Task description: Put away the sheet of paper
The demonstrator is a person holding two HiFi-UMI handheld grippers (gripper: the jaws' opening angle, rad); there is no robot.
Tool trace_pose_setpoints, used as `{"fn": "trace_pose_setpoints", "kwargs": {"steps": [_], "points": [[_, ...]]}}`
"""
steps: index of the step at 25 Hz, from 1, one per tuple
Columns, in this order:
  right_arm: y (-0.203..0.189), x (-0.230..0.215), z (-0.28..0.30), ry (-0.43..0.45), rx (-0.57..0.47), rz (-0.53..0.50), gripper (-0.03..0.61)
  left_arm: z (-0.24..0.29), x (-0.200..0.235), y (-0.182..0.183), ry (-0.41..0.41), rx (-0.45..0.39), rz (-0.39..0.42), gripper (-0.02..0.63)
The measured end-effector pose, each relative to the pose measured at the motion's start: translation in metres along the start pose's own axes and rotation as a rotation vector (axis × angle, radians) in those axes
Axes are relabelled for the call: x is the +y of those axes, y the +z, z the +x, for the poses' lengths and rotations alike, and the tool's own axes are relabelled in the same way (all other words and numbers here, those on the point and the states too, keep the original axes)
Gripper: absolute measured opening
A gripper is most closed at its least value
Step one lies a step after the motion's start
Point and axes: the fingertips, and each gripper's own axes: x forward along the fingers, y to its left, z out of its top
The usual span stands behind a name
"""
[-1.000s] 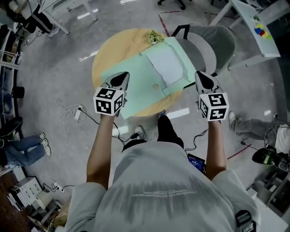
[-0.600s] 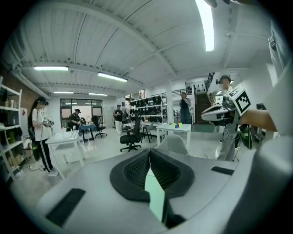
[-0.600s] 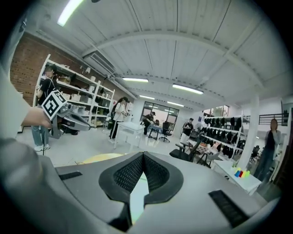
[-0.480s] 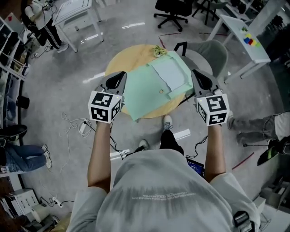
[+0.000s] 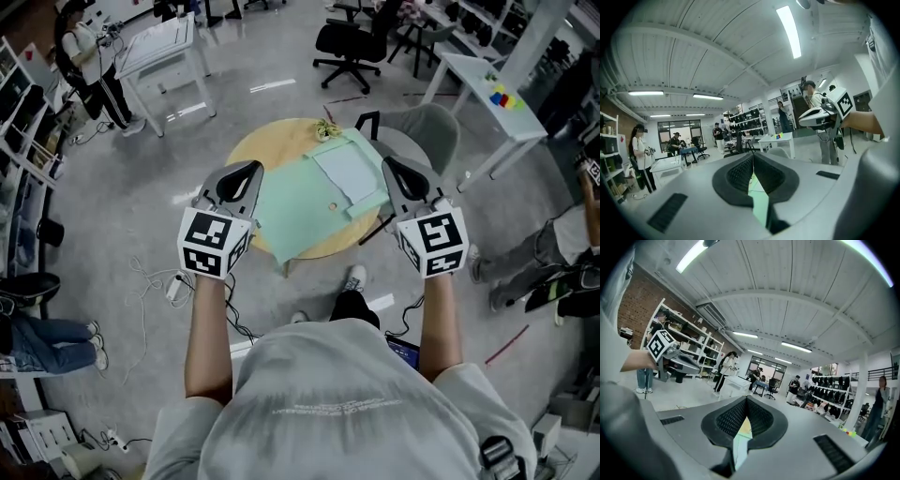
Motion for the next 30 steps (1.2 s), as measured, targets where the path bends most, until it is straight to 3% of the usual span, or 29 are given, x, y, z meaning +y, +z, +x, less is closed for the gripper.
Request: {"fn": "trace_pose_setpoints", "kwargs": {"steps": [8, 19, 25, 30], "points": [[0.009, 0.008, -0.006, 0.032, -0.009, -0.017, 0.028, -0.002, -0.006, 0.024, 0.029, -0.021, 0.058, 0.021], [0.001, 0.007, 0.0, 0.039, 0.011, -0.024, 0.028, -0.005, -0.01, 0.027, 0.02, -0.055, 0.039, 0.018], [0.0, 0.004, 0.004, 0.039, 0.013, -0.023, 0.028, -0.001, -0.016, 0.021, -0.017, -0.035, 0.051, 0.018], [-0.007, 0.007, 0.01, 0.057, 0.023, -0.014, 0.028, -0.001, -0.011, 0.009, -0.001, -0.004, -0.001, 0.018]]}}
